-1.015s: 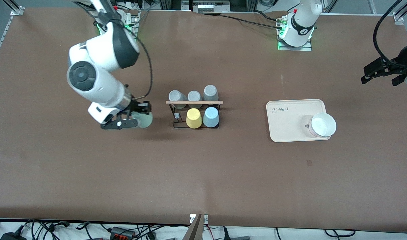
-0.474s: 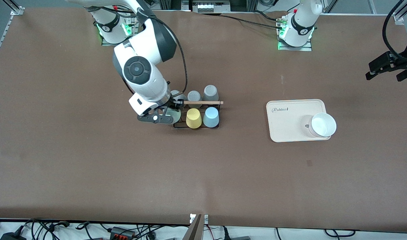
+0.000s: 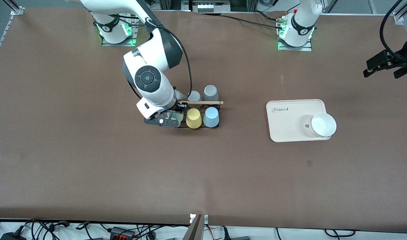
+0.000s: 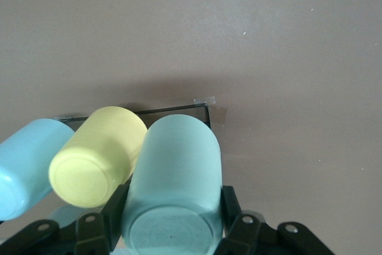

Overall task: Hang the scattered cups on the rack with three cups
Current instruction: 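Lower the pale green cup onto the rack peg beside the yellow cup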

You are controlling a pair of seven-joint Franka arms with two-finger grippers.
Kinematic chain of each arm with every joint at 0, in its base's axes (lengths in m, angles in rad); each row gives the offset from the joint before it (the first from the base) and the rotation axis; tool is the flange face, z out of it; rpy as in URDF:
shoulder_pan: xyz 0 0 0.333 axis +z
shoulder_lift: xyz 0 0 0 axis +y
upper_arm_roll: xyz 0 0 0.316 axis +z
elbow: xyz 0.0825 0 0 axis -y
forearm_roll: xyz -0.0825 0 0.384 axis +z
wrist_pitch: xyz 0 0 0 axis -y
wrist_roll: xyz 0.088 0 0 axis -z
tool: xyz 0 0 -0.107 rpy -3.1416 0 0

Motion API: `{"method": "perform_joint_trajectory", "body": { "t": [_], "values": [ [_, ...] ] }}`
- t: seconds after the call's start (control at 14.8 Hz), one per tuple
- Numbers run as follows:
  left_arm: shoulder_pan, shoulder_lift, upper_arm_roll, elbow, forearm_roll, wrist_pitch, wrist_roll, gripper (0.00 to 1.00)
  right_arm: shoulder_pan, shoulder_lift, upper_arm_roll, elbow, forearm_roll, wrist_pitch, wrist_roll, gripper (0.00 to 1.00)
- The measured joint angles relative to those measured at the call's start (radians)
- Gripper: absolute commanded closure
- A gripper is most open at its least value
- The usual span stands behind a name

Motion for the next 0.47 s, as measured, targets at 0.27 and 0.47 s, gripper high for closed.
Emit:
{"method": "perform_joint_trajectory", "body": {
  "t": [0.27, 0.47],
  "values": [
    [0.0, -0.007, 0.0, 0.042, 0.0, -0.042, 0.0, 0.0, 0.001, 0.028, 0.0, 0.001, 0.0, 0.027, 0.0, 0.82],
    [0.001, -0.009, 0.001, 0.058, 0.0, -0.041, 0.0, 0.0, 0.001, 0.048, -0.002, 0.002, 0.0, 0.04, 0.0, 0.82]
  ]
}}
